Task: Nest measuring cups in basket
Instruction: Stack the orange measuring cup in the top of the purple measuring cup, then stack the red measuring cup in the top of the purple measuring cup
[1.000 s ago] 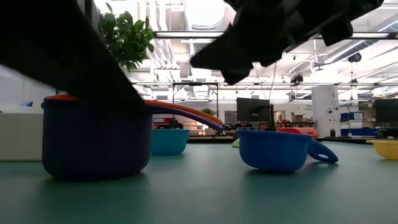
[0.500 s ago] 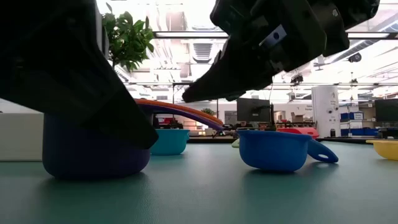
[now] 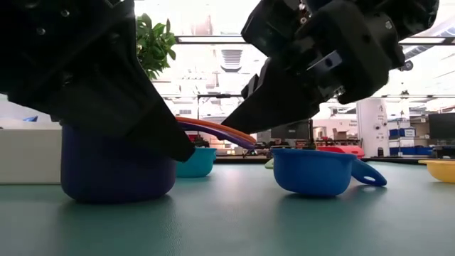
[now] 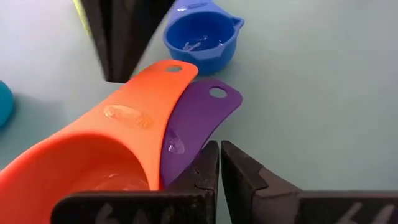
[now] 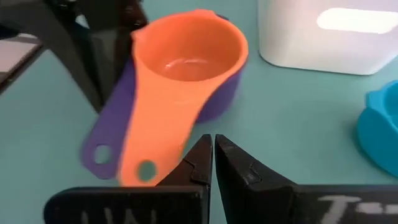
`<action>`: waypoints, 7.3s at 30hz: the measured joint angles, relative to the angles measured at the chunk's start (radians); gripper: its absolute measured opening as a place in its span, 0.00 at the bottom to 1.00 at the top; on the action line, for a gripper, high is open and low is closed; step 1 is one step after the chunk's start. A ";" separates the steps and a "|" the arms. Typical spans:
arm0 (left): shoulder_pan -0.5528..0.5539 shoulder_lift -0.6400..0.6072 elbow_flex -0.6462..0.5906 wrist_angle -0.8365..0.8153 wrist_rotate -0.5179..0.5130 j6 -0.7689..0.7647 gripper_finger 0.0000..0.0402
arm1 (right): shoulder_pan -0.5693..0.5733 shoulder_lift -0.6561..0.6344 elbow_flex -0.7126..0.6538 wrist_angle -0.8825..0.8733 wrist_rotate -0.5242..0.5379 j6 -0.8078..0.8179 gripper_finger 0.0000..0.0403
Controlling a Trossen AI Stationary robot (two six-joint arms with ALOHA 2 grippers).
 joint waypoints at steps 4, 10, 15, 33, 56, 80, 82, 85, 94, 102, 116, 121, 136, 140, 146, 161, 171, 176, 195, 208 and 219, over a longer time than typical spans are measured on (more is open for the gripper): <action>0.004 0.000 0.000 0.000 -0.002 -0.012 0.00 | 0.015 0.000 0.002 -0.002 0.000 0.014 0.02; 0.012 0.000 0.000 0.001 -0.003 -0.022 0.00 | 0.036 0.000 0.003 0.000 -0.002 0.020 0.02; 0.013 -0.001 0.000 0.002 -0.003 -0.030 0.00 | 0.048 0.000 0.003 -0.001 0.000 0.021 0.02; -0.024 -0.006 0.281 -0.376 0.086 0.137 0.00 | 0.046 -0.209 0.003 -0.272 0.061 -0.035 0.02; 0.024 -0.470 -0.064 -0.197 0.114 0.947 0.00 | 0.049 -0.552 -0.002 -0.581 0.066 0.363 0.02; 0.066 -1.223 -0.766 0.297 0.025 1.210 0.00 | -0.375 -0.554 -0.002 -1.241 0.123 0.841 0.02; 0.066 -1.254 -0.768 0.296 0.024 1.210 0.00 | -0.422 -0.550 -0.002 -1.241 0.124 0.807 0.02; 0.066 -1.279 -0.769 0.295 0.025 1.201 0.00 | -0.484 -0.537 -0.003 -1.241 0.121 0.778 0.02; 0.064 -1.274 -0.775 0.273 0.026 1.186 0.00 | -0.531 -0.476 -0.002 -1.202 0.086 0.740 0.16; 0.064 -1.270 -0.775 0.269 0.026 1.194 0.00 | -0.533 -0.442 -0.003 -1.189 0.140 0.743 0.40; 0.064 -1.270 -0.775 0.269 0.026 1.195 0.00 | -0.532 -0.330 -0.003 -1.165 0.141 0.706 0.37; 0.064 -1.270 -0.775 0.269 0.026 1.195 0.00 | -0.532 -0.327 -0.002 -1.165 0.142 0.700 0.24; 0.064 -1.270 -0.775 0.270 0.026 1.205 0.00 | -0.532 -0.341 0.005 -1.177 0.140 0.669 0.02; 0.064 -1.270 -0.775 0.271 0.026 1.206 0.00 | -0.521 -0.356 0.074 -1.223 0.141 0.656 0.02; 0.064 -1.270 -0.775 0.273 0.026 1.206 0.00 | -0.448 -0.347 0.231 -1.240 0.141 0.587 0.02; 0.064 -1.270 -0.775 0.296 0.026 1.206 0.00 | -0.156 -0.276 0.428 -0.964 0.139 0.410 0.02; 0.064 -1.270 -0.775 0.312 0.026 1.206 0.00 | -0.080 -0.092 0.583 -0.965 0.077 0.256 0.02; 0.064 -1.270 -0.775 0.314 0.026 1.206 0.00 | -0.064 -0.034 0.635 -0.966 0.043 0.219 0.02; 0.064 -1.270 -0.775 0.322 0.026 1.206 0.00 | 0.014 0.000 0.660 -0.853 0.033 0.177 0.02; 0.064 -1.270 -0.775 0.323 0.026 1.206 0.00 | 0.035 0.078 0.674 -0.779 0.026 0.150 0.02; 0.064 -1.270 -0.775 0.323 0.026 1.206 0.00 | 0.035 0.121 0.673 -0.784 0.026 0.137 0.02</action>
